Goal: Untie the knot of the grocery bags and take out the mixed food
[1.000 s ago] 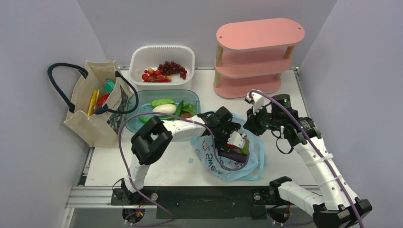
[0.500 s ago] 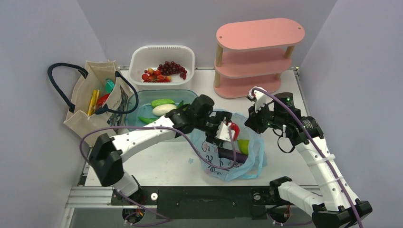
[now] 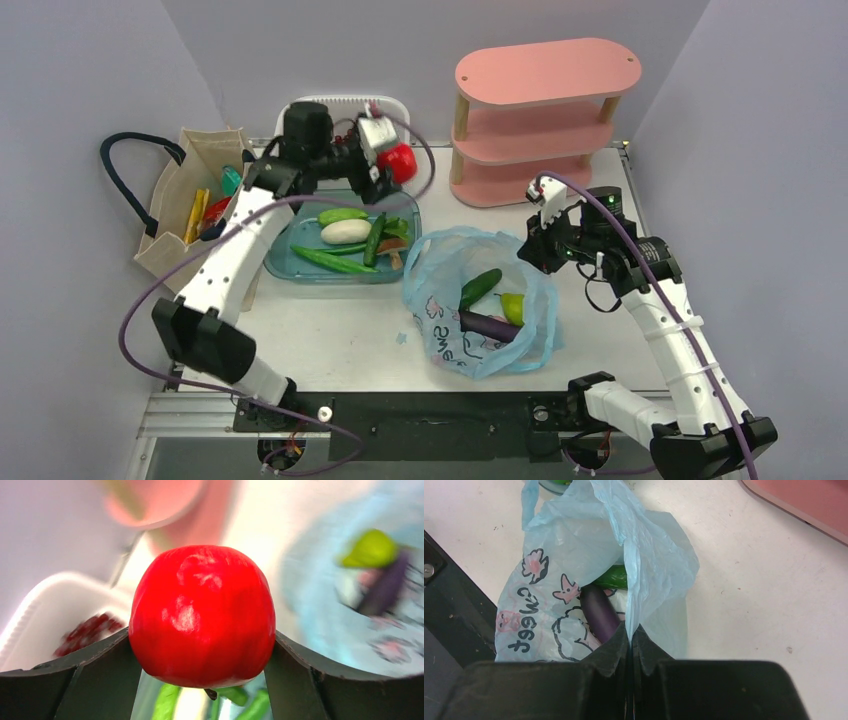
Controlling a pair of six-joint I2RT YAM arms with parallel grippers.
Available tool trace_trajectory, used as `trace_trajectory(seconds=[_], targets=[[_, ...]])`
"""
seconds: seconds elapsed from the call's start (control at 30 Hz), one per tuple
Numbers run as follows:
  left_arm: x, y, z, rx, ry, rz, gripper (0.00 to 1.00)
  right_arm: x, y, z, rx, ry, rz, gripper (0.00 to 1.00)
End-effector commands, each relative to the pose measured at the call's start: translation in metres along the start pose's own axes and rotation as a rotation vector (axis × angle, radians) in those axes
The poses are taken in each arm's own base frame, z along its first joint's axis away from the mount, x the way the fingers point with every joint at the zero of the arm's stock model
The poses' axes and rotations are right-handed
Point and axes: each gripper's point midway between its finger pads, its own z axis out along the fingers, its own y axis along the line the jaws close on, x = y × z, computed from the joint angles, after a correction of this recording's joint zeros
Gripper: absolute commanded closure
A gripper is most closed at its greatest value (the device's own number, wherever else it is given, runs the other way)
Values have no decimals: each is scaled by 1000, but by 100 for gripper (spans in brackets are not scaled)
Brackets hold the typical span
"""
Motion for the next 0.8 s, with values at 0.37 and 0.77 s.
trace_trajectory(seconds=[0.37,0.77], targets=[[155,323,-12,-702,20,-580,20,-22,-4,-2,-20,-23,-33,100],[196,325,-7,-707,111,-554,3,-19,-10,3,-11,9,-28,100]])
